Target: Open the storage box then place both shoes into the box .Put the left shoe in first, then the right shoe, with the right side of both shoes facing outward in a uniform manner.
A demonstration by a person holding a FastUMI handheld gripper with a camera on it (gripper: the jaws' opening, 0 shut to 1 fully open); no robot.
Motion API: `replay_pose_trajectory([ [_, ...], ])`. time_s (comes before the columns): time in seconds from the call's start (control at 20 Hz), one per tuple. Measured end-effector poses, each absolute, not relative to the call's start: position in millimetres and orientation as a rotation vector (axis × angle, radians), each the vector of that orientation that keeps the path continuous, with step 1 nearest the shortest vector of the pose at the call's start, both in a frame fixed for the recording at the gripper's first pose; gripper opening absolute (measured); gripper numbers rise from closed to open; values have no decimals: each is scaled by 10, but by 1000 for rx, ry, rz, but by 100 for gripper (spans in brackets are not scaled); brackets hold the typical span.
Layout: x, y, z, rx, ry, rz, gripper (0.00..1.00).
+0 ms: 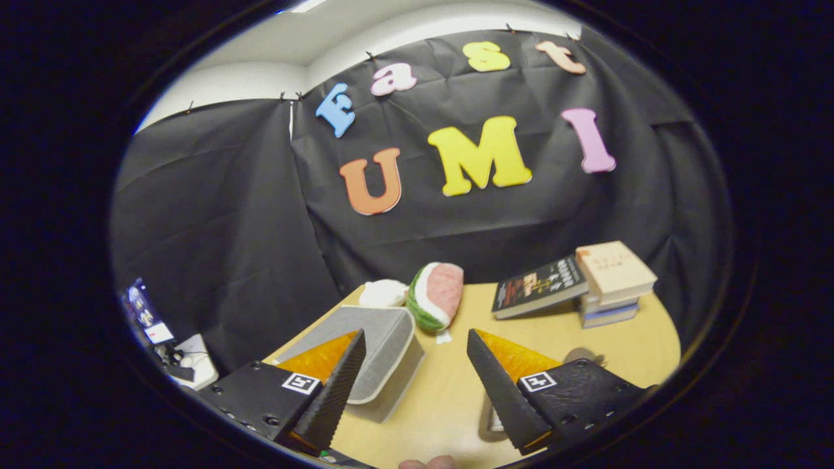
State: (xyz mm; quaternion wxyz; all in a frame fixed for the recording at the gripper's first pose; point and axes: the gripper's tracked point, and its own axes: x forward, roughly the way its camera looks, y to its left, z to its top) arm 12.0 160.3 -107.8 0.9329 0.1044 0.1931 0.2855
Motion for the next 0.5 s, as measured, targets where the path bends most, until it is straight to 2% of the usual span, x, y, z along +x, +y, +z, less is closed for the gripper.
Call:
replay_pose_trajectory([
  [0.5, 201, 2399, -2103, 562, 775, 709, 95],
])
